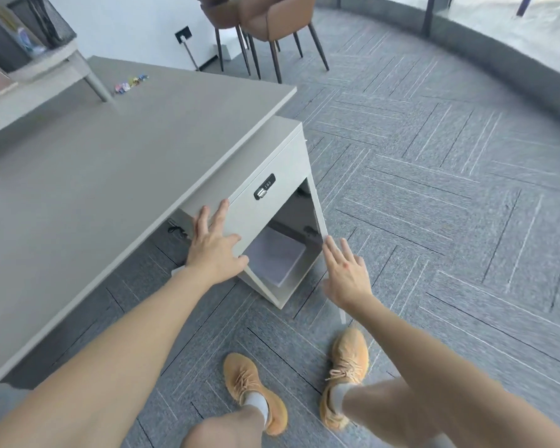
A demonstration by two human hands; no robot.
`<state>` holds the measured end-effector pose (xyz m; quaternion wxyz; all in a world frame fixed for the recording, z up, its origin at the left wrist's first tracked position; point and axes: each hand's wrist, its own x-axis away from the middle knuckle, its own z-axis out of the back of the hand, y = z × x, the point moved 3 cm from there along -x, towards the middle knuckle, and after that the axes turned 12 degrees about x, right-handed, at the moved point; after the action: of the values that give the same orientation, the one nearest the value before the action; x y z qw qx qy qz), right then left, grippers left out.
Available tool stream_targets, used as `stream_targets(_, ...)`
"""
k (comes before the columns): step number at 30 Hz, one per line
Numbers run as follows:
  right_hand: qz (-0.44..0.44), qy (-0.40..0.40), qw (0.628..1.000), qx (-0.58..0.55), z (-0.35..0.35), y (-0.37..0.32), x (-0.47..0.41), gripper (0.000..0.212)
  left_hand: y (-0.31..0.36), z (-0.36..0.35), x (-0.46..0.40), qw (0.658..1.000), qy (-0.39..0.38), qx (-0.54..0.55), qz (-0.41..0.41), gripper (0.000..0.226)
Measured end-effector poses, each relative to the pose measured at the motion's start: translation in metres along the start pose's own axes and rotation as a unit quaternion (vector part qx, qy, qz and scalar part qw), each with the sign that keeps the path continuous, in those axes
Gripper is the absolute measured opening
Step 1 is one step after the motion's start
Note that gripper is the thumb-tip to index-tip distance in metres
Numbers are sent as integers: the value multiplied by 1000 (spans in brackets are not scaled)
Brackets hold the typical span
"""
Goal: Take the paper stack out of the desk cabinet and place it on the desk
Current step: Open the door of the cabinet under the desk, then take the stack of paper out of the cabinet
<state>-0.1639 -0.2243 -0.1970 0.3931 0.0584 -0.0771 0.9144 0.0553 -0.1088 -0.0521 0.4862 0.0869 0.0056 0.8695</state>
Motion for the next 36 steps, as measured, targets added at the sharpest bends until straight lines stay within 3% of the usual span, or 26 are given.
stream_targets(3, -16, 2, 1000, 5, 2, 19, 2, 91, 3, 1, 1, 1000, 2, 11, 4, 42)
stream_targets(13, -91, -36, 984, 148, 12, 49, -13, 88, 1, -9, -1, 1000, 20, 1, 7, 40)
stream_targets(17, -157, -82, 974, 141, 23, 48, -22, 85, -2, -14, -4, 999, 43, -24, -14, 42)
stream_targets(19, -142, -54, 981, 119, 30, 45, -28, 86, -2, -15, -5, 998, 48, -26, -14, 41)
stream_targets(24, -30, 28, 998, 40, 42, 30, -25, 60, -2, -13, -4, 998, 48, -34, -24, 41)
stream_targets(29, -28, -2, 999, -18, 54, 26, -4, 34, 14, -9, 2, 1000, 0, 9, 14, 40)
stream_targets(36, -49, -8, 999, -8, 58, 30, 13, 26, 55, -56, 14, 995, -48, 83, 21, 44)
